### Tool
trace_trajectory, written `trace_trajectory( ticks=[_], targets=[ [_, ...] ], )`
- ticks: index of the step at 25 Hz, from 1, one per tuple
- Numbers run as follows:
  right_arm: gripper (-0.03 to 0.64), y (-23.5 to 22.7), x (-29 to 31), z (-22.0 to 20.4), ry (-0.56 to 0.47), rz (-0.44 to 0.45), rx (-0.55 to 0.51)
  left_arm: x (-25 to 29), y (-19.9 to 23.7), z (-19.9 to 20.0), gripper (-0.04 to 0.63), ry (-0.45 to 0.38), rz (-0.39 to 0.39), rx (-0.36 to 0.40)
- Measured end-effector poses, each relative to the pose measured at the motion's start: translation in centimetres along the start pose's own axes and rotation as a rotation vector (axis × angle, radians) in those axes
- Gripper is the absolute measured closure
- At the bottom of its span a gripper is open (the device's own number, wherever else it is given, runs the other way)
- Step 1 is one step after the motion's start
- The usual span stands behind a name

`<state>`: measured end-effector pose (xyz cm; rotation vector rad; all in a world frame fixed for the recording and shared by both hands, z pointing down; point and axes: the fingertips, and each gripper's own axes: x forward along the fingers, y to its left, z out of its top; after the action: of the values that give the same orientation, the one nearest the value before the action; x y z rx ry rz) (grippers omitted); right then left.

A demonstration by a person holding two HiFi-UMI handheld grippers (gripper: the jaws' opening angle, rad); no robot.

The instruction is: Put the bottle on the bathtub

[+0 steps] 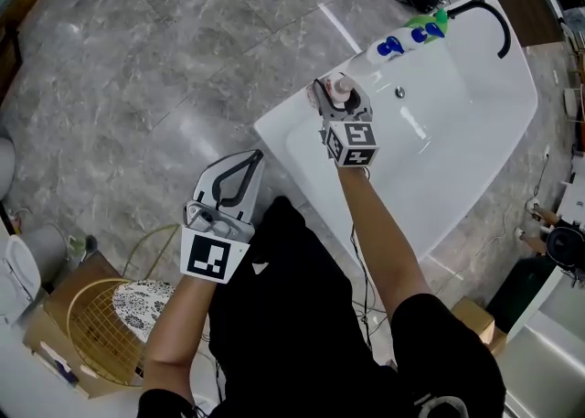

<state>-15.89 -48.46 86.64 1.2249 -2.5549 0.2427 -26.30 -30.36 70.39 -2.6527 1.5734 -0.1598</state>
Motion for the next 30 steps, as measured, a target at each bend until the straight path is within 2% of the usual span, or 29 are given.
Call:
trace_trajectory(
  ticks=[2, 9, 15, 21, 27, 28, 30],
  targets=[
    [0.379, 0.0, 0.0, 0.1, -0.001, 0.015, 0.007, 0.0, 0.1, 0.2, 0.586, 0.002, 0.004, -0.003],
    [0.302, -0.7, -0.6, 0.6, 0.009, 0.014, 0.013, -0.2, -0.4, 1.0, 0.586, 0.034, 0.011, -0.026],
    [0.285, -0.3, -2.3, 2.1, 0.025, 0.022, 0.005, -0.7, -0.8, 3.1, 0.586, 0.042, 0.014, -0.032],
    [0.285, 0.3, -5.0, 6.5, 0.024, 0.043, -0.024, -0.7, -1.4, 8.3, 0.586, 0.04, -0.007, -0.015],
    [0.285, 0.5, -8.1, 12.5, -0.01, 0.04, 0.001, -0.8, -1.2, 13.8, 0.586, 0.018, -0.023, 0.012],
    [0.285, 0.7, -8.7, 13.8, -0.02, 0.043, 0.004, -1.0, -1.0, 14.4, 0.586, 0.034, -0.019, 0.002],
    [0.285, 1.2, -10.2, 16.4, -0.042, 0.05, 0.002, -1.7, -0.9, 14.4, 0.586, 0.147, 0.014, -0.07]
  ],
)
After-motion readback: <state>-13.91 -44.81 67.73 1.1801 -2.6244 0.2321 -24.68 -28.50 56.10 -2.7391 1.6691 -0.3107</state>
